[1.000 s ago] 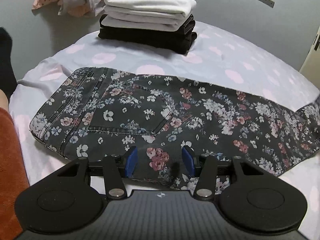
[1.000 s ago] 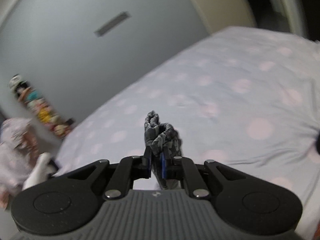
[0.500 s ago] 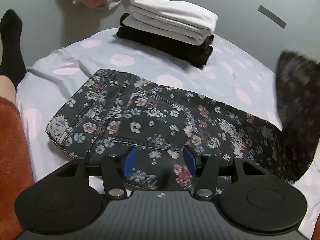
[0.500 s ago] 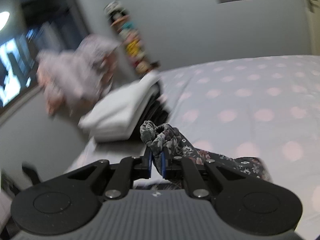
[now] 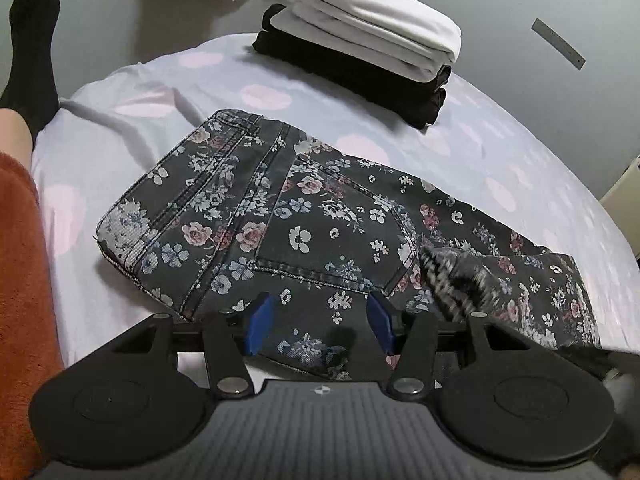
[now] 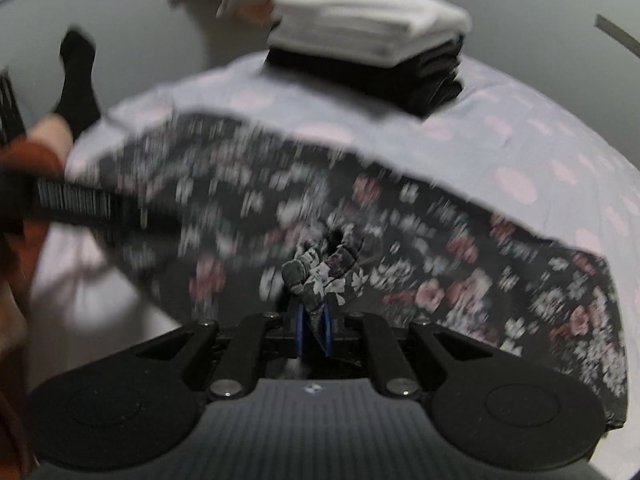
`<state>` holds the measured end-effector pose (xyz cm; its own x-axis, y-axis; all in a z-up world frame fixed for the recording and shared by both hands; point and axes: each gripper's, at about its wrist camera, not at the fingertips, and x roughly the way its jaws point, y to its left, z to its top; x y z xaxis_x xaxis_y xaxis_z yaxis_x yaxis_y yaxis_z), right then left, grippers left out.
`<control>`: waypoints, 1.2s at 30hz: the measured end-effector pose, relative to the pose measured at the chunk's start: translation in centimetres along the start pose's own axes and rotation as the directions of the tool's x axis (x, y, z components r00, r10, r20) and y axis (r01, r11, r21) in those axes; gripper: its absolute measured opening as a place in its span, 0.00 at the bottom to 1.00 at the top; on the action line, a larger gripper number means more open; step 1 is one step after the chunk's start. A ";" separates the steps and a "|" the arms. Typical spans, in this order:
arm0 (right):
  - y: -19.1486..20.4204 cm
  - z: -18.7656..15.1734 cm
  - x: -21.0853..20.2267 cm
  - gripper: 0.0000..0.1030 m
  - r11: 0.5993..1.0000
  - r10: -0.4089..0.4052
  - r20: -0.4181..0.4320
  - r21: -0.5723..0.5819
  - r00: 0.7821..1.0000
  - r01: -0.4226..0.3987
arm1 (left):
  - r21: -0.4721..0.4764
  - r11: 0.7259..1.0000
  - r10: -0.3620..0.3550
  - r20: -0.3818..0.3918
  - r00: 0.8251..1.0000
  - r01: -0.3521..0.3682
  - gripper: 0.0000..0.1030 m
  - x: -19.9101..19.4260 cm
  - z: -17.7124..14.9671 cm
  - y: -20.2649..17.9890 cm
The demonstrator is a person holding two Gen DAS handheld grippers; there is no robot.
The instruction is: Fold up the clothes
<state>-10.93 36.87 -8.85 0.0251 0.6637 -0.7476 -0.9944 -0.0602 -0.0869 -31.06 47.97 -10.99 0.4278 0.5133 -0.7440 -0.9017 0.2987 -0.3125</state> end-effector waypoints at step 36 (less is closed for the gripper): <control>1.2 1.7 2.3 0.13 1.000 0.017 0.076 -0.007 0.997 -0.016 | -0.026 0.995 0.094 -0.010 0.996 -0.094 0.59 0.6 -0.3 0.1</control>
<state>-12.27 39.55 -9.57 0.0007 0.7173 -0.6968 -0.9939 -0.0763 -0.0794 -30.94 48.10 -11.66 0.3406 0.5311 -0.7759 -0.9393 0.2284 -0.2560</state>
